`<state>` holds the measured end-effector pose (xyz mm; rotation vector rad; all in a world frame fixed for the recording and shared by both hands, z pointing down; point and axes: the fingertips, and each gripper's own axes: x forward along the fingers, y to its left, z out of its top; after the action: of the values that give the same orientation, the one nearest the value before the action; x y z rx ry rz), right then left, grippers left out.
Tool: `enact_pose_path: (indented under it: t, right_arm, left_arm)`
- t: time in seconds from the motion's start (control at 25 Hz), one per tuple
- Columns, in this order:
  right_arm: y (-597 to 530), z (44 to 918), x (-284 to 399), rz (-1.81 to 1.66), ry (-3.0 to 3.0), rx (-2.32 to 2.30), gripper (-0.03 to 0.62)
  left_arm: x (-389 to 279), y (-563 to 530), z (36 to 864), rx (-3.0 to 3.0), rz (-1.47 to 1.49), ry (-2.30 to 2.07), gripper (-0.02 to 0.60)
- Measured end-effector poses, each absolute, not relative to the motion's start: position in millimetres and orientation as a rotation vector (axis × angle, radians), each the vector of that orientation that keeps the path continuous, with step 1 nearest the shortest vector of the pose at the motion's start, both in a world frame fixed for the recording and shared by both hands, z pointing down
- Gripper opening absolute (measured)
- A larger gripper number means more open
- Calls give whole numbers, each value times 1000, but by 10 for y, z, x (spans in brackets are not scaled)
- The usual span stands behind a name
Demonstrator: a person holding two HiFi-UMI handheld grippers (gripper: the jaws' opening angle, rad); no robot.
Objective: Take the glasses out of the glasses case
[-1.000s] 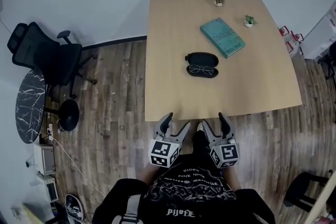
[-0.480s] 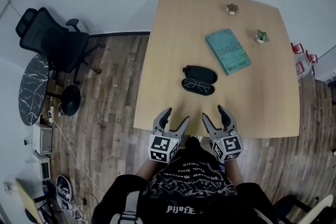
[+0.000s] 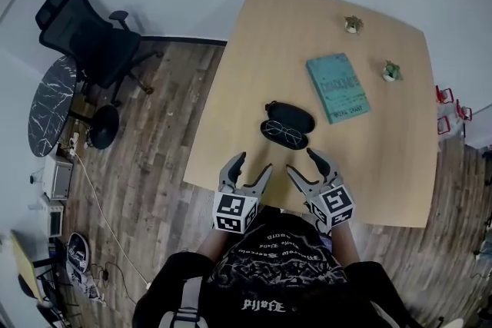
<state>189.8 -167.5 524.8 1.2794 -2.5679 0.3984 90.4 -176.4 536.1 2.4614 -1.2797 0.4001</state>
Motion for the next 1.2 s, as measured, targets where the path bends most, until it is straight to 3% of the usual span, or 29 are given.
enact_pose_path:
  t: [0.56,0.64,1.2]
  right_arm:
    - [-1993,5274,1940,365,-2510,1149,276]
    - [-2119,5244,1958,328,-2489,1133,227]
    - [-2715,5834,1774,298,-2278,782,228]
  left_arm:
    - [898,-1900,5464,2440,435,-1262,310]
    - [882,-1945,5452,2439,435,-1262,310]
    - [418,-2047,5464,2358,432,-1384,310]
